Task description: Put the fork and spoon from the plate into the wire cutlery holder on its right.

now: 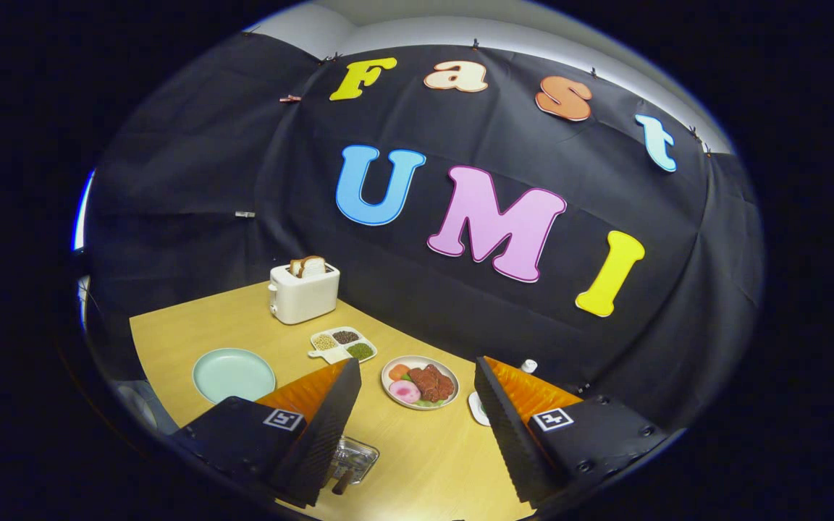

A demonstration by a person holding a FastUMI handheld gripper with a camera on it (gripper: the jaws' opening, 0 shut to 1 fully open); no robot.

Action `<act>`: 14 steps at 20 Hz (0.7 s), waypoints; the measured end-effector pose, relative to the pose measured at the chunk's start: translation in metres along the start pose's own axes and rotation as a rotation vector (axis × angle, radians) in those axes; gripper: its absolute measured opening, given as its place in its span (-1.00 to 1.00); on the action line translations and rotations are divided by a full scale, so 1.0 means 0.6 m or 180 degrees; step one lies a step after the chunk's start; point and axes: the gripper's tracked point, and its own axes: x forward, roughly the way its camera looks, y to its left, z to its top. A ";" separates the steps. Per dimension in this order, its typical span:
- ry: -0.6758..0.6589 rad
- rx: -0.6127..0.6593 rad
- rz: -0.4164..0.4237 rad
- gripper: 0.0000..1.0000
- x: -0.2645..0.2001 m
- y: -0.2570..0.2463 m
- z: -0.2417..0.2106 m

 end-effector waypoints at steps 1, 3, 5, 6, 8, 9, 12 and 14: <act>0.0006 -0.0019 0.0021 0.97 0.001 0.003 -0.002; 0.0005 -0.0002 0.0050 0.97 -0.001 0.009 -0.002; -0.0022 0.0008 0.0052 0.97 -0.005 0.008 0.003; -0.0042 0.0007 0.0058 0.96 -0.010 0.008 0.007; -0.0057 -0.0008 0.0053 0.96 -0.017 0.007 0.006; -0.0055 -0.0012 0.0054 0.96 -0.019 0.007 0.004; -0.0061 -0.0014 0.0075 0.96 -0.024 0.007 0.004; -0.0066 -0.0009 0.0079 0.97 -0.024 0.006 0.006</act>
